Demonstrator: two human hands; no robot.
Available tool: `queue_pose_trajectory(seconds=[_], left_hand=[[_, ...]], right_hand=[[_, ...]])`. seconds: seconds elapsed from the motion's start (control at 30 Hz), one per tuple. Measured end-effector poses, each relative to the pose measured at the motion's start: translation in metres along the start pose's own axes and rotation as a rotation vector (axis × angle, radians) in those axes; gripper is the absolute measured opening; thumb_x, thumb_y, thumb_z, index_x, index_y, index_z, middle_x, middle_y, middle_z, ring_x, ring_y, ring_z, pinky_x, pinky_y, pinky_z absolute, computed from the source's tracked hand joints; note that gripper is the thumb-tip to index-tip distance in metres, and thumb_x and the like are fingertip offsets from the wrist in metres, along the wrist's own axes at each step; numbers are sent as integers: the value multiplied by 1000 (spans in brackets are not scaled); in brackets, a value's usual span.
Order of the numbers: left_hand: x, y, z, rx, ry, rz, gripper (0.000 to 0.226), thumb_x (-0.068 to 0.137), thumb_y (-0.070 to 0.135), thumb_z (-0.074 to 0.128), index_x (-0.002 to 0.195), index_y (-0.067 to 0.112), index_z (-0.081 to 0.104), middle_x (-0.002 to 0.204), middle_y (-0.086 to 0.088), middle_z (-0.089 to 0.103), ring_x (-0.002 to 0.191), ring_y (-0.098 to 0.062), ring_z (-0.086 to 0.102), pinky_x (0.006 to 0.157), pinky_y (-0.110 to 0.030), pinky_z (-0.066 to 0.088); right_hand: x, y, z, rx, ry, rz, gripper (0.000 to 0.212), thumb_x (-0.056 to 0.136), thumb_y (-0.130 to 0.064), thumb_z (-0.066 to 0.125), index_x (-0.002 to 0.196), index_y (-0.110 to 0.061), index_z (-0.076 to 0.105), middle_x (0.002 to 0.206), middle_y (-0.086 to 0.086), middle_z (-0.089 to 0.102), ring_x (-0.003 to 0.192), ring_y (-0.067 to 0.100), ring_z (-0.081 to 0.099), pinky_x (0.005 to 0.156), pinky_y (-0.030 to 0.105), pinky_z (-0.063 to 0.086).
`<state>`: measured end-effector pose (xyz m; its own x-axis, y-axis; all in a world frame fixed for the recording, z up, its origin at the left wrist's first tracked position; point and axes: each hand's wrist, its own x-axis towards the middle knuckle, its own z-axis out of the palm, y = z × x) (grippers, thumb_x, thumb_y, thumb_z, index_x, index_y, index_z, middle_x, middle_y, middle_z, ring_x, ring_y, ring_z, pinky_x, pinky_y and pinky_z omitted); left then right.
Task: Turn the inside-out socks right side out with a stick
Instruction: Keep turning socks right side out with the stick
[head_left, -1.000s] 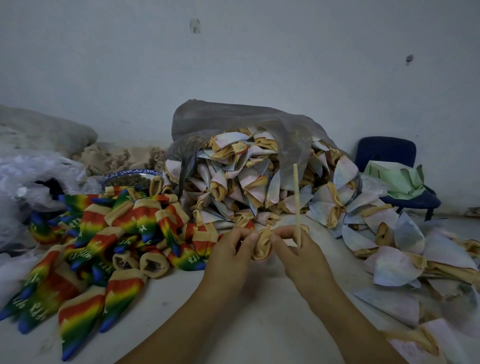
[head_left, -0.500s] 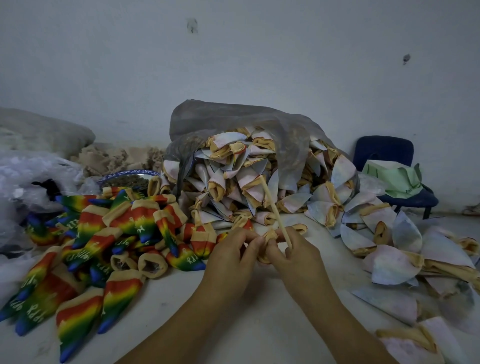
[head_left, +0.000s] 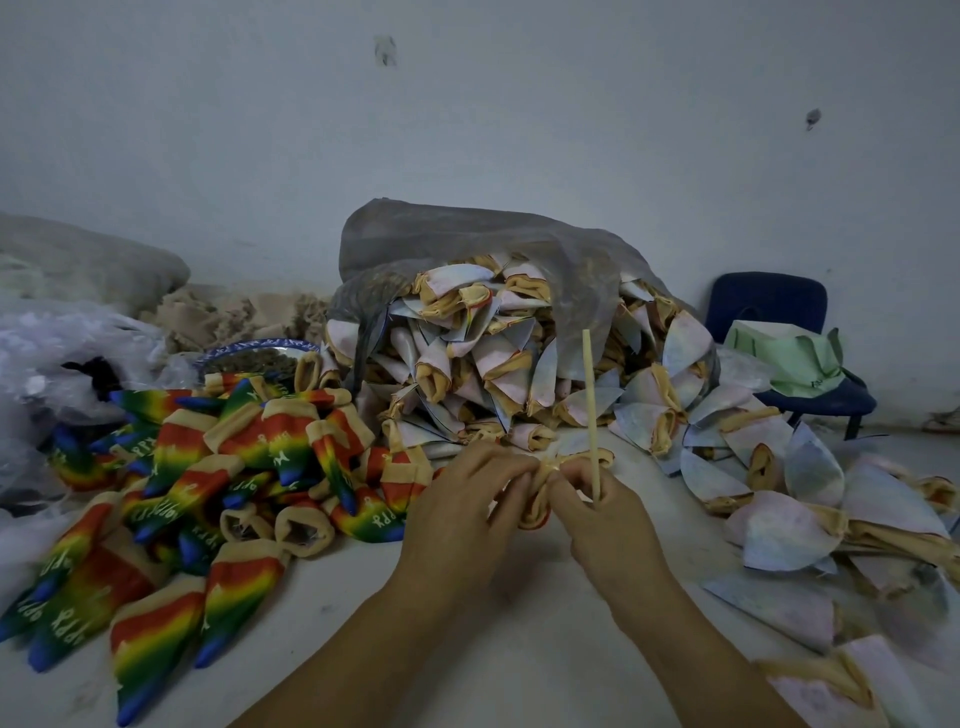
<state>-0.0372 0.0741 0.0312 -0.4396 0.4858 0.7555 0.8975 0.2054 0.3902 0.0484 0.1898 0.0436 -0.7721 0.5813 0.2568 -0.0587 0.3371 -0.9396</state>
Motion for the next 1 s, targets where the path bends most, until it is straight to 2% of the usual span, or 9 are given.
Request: queue_pose_trajectory(seconds=[0.2, 0.27, 0.33, 0.47, 0.57, 0.67, 0.77, 0.87, 1.0], left_hand=[[3, 4, 2, 274, 22, 161, 29, 86, 28, 62, 104, 12, 77, 95, -2, 74, 81, -20, 69, 60, -27, 54], [2, 2, 3, 291, 47, 168, 25, 84, 24, 66, 100, 10, 78, 92, -3, 74, 78, -22, 68, 57, -29, 55], [1, -1, 3, 287, 59, 128, 22, 81, 19, 68, 98, 10, 79, 90, -3, 75, 78, -22, 68, 56, -31, 56], [-1, 0, 3, -18, 27, -223, 18, 93, 16, 65, 104, 21, 77, 94, 16, 70, 90, -3, 63, 76, -26, 54], [-3, 1, 7, -241, -11, -413, 20, 97, 19, 59, 104, 29, 75, 90, 26, 65, 90, 2, 61, 78, -23, 53], [-3, 7, 6, -389, -22, -417, 31, 97, 15, 58, 96, 44, 69, 95, 25, 66, 90, -2, 64, 77, -20, 55], [0, 13, 2, -411, 10, -358, 50, 96, 10, 59, 88, 60, 63, 98, 36, 63, 96, 8, 60, 79, -9, 48], [1, 12, 4, -498, 42, -412, 59, 96, 10, 60, 83, 68, 64, 99, 36, 64, 97, 6, 62, 85, -17, 52], [0, 12, 5, -580, 60, -470, 52, 95, 14, 63, 87, 65, 67, 103, 34, 65, 102, 7, 62, 92, -24, 53]], right_hand=[[-1, 1, 0, -53, 68, -52, 19, 91, -27, 57, 73, -25, 61, 59, -5, 65, 46, 13, 51, 43, 10, 37], [-1, 3, 1, -141, 78, -73, 19, 89, -28, 59, 70, -30, 59, 51, -8, 58, 39, 8, 39, 40, 13, 33], [-2, 4, 4, -216, 72, -119, 17, 87, -28, 60, 70, -29, 58, 52, -16, 55, 42, 3, 43, 43, 12, 34], [-2, 7, 9, -436, 78, -214, 14, 86, -37, 54, 74, -30, 55, 71, -12, 57, 61, 4, 51, 53, 17, 39], [-2, 8, 15, -498, 88, -185, 12, 86, -40, 49, 79, -30, 53, 81, -9, 55, 67, 7, 53, 60, 28, 45], [-2, 8, 16, -317, 62, -74, 7, 85, -38, 52, 83, -32, 52, 85, -8, 59, 70, 9, 55, 60, 29, 46], [-3, 8, 14, -230, 37, -20, 4, 85, -41, 52, 84, -37, 53, 87, -10, 60, 74, 6, 57, 60, 22, 39], [-2, 8, 14, -226, 87, -32, 6, 88, -40, 54, 83, -40, 51, 90, -16, 59, 79, 1, 57, 61, 20, 39], [0, 7, 11, -182, 164, -53, 11, 88, -39, 57, 80, -41, 51, 86, -18, 61, 74, 5, 58, 60, 20, 40]])
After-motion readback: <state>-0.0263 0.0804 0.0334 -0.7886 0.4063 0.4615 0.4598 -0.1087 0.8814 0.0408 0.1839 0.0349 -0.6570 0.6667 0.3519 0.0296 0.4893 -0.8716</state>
